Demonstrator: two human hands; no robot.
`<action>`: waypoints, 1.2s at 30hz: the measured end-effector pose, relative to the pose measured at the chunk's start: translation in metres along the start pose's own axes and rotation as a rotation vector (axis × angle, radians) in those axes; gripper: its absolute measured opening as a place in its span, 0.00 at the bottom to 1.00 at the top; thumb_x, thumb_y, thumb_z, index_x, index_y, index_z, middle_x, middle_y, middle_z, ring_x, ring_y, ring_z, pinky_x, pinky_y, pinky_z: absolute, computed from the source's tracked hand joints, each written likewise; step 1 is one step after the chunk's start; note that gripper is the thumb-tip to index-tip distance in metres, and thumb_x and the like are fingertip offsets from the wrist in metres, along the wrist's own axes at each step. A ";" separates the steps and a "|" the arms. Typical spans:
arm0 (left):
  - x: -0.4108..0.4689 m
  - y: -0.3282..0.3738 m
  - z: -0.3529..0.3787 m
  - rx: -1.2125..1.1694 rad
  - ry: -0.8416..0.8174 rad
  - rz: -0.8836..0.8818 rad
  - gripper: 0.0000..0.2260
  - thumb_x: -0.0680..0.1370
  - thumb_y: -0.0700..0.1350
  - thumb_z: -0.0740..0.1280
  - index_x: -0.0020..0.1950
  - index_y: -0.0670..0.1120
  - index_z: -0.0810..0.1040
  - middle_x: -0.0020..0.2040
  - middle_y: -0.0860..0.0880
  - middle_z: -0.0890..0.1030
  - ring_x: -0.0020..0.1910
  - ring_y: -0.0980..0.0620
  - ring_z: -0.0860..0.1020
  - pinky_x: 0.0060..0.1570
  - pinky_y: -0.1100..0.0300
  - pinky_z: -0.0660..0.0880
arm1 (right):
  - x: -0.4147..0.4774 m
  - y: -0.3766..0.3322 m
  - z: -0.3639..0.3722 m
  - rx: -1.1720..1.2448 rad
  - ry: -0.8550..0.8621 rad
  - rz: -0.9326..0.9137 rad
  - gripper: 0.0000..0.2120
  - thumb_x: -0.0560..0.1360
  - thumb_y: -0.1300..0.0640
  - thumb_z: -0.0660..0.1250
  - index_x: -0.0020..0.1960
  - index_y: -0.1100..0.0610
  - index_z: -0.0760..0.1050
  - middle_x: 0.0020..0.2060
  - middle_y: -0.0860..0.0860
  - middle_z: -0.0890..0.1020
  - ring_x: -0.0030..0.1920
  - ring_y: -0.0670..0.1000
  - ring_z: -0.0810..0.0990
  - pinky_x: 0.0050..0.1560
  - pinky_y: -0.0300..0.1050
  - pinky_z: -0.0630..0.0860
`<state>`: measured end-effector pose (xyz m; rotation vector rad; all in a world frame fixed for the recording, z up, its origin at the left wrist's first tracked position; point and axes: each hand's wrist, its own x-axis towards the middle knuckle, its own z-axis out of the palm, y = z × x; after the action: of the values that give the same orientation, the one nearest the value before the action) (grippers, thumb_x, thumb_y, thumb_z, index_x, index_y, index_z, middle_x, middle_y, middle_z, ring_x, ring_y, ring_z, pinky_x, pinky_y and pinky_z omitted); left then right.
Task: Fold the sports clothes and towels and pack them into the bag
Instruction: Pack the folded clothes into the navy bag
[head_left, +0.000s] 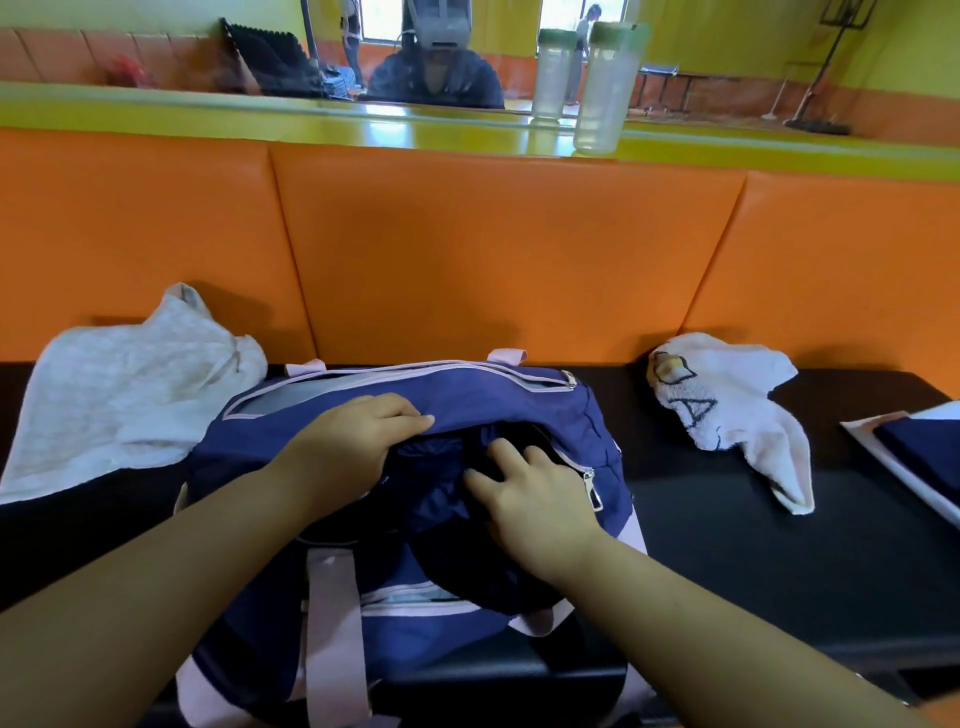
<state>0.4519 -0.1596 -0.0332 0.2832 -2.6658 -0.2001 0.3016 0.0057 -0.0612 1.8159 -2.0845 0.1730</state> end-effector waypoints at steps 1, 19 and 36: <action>0.001 0.001 -0.001 0.008 -0.004 0.010 0.18 0.71 0.34 0.60 0.58 0.43 0.81 0.52 0.46 0.82 0.49 0.52 0.75 0.44 0.57 0.78 | 0.007 -0.001 0.002 0.008 0.025 0.003 0.09 0.58 0.55 0.75 0.37 0.50 0.78 0.37 0.53 0.77 0.26 0.54 0.70 0.24 0.39 0.53; -0.054 0.042 0.012 0.448 -0.274 -0.083 0.18 0.70 0.57 0.57 0.42 0.48 0.81 0.45 0.49 0.76 0.43 0.46 0.72 0.42 0.51 0.67 | -0.038 0.043 0.010 0.063 0.012 -0.298 0.28 0.72 0.37 0.62 0.70 0.42 0.66 0.68 0.55 0.72 0.65 0.64 0.71 0.56 0.58 0.73; -0.065 0.065 0.023 0.357 -0.432 -0.299 0.20 0.62 0.55 0.78 0.50 0.52 0.79 0.44 0.53 0.79 0.42 0.52 0.79 0.38 0.53 0.74 | -0.016 0.021 0.016 0.120 0.025 -0.222 0.19 0.63 0.60 0.68 0.54 0.48 0.79 0.49 0.57 0.77 0.33 0.59 0.76 0.22 0.40 0.61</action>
<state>0.4874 -0.0798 -0.0688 0.8395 -3.0667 0.1460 0.2798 0.0189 -0.0783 2.0880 -1.8744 0.2652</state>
